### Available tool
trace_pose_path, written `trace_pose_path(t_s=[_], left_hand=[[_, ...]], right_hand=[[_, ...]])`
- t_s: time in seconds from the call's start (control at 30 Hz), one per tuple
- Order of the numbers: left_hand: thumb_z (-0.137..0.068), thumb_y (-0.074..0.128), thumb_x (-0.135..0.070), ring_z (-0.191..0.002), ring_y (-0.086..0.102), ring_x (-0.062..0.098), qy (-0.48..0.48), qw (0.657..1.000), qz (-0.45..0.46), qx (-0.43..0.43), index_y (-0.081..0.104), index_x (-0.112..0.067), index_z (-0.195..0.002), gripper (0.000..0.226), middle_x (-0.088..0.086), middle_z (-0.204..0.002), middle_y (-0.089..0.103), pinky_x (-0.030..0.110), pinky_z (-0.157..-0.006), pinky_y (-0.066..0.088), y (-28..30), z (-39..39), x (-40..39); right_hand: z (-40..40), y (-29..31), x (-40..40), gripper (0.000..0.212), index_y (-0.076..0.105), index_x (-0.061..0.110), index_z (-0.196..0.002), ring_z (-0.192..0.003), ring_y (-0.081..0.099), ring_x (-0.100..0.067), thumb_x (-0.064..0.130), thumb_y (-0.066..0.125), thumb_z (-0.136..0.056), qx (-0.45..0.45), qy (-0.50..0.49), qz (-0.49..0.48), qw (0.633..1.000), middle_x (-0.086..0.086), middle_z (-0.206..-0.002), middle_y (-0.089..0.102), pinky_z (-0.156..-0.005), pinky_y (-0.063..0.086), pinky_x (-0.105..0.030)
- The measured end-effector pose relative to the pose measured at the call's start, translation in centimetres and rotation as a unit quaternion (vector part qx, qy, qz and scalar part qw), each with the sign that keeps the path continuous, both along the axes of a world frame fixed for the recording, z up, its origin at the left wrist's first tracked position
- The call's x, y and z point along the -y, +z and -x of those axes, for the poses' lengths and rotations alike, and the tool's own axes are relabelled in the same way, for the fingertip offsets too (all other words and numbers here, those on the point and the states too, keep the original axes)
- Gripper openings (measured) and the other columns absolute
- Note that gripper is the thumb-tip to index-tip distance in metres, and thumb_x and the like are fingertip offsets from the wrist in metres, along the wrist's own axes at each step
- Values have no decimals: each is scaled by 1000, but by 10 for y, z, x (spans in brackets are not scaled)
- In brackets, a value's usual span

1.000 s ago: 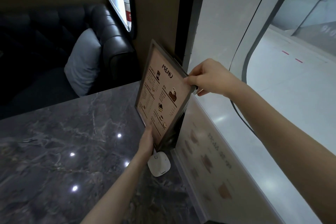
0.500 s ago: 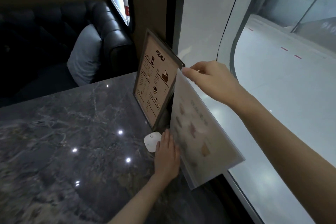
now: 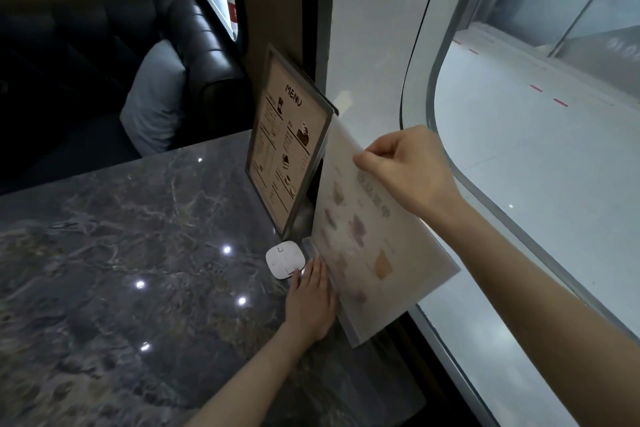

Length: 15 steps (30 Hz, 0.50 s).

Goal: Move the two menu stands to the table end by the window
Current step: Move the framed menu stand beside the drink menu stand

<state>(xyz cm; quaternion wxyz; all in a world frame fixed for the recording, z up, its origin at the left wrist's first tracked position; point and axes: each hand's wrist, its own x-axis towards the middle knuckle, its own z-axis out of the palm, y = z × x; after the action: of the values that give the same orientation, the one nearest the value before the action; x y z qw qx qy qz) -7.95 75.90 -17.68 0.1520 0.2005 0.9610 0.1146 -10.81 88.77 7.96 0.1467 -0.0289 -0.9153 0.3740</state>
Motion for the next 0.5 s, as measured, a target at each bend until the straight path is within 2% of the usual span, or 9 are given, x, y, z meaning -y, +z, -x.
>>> trace_pose_path(t_s=[0.07, 0.2, 0.3, 0.43, 0.5], left_hand=[[-73, -27, -54, -146, -6, 19, 1, 1000, -6, -16, -3, -7, -147, 91, 7, -159, -3, 33, -114, -8, -1, -4, 6], [-72, -17, -50, -144, -11, 14, 12, 1000, -20, -14, -7, -10, -146, 85, 4, -158, -6, 28, -111, -11, 3, -10, 19], [-75, -15, -50, -136, -19, 8, 20, 999, -19, -16, -8, -11, -146, 82, 3, -158, -7, 28, -109, -12, 5, -12, 28], [-79, -13, -51, -144, -10, 13, 32, 999, -6, -14, -9, -10, -145, 78, 4, -158, -7, 28, -110, -10, 2, -9, 34], [-93, 2, -47, -145, -9, 14, 37, 999, -10, 1, -8, -10, -146, 65, 4, -158, -8, 27, -111, -10, 4, -8, 35]], right_hand=[[0, 3, -2, 18, 73, -2, -73, -71, 65, -31, 11, 62, -77, 0, 5, 12, 1000, -22, -74, 72, -56, 46, -27], [3, 9, -5, 16, 73, -1, -73, -70, 63, -29, 12, 64, -76, 6, 15, 37, 999, -23, -75, 71, -58, 47, -29], [7, 8, -6, 17, 74, 0, -74, -74, 64, -34, 14, 65, -76, 10, 13, 46, 999, -26, -77, 71, -57, 48, -32], [12, 3, -4, 18, 73, 0, -74, -78, 64, -37, 15, 64, -76, 36, 13, 49, 998, -27, -81, 70, -59, 51, -36], [13, 2, -4, 17, 73, 1, -75, -77, 65, -35, 15, 63, -76, 41, 10, 51, 998, -25, -80, 71, -58, 50, -33]])
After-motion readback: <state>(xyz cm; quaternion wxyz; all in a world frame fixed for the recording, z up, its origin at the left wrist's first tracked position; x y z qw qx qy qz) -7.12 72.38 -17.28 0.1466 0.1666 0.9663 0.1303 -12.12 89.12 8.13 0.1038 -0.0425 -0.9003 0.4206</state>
